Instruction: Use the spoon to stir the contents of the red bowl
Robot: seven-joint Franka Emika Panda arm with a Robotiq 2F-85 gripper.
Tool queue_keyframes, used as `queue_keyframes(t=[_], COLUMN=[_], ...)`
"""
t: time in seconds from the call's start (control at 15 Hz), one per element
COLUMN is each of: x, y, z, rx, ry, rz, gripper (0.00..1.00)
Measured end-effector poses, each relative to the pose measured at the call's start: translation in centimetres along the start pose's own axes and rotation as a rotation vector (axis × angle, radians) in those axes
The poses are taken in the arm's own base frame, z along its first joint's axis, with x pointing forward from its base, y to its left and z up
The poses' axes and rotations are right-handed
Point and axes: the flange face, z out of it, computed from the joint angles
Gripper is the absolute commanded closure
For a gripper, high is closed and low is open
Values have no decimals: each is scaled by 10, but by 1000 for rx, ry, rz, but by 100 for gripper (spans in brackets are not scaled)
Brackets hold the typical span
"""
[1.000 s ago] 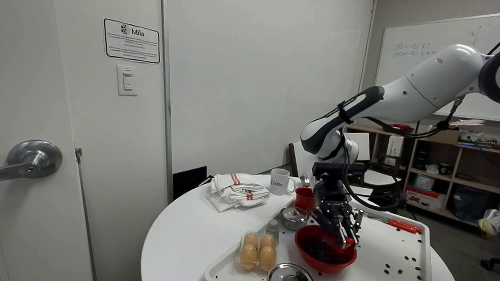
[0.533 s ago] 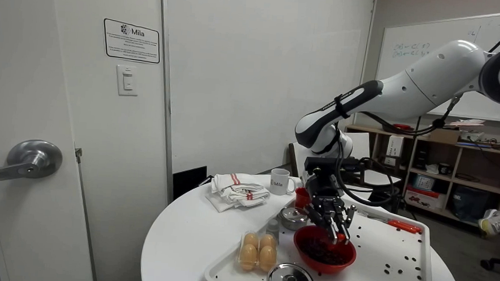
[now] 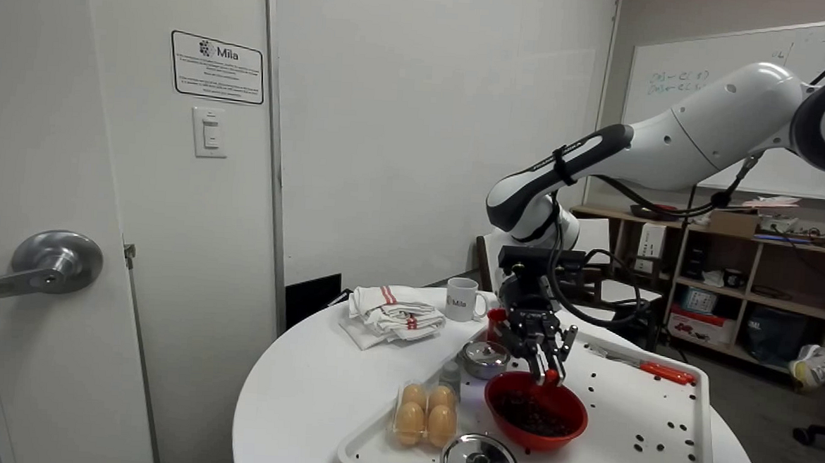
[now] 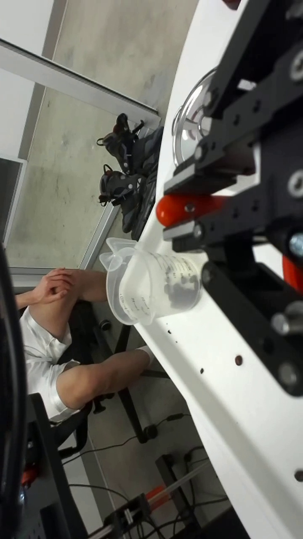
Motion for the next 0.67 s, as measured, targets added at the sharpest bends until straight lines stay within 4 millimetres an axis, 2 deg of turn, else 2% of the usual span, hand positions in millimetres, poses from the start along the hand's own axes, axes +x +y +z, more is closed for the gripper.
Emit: queue_keyframes(t=[0.4, 0.67], x=[3, 10], y=[19, 34], z=[-36, -44], rx=[60, 53], ry=[17, 22], rz=[2, 35], gripper=[91, 91])
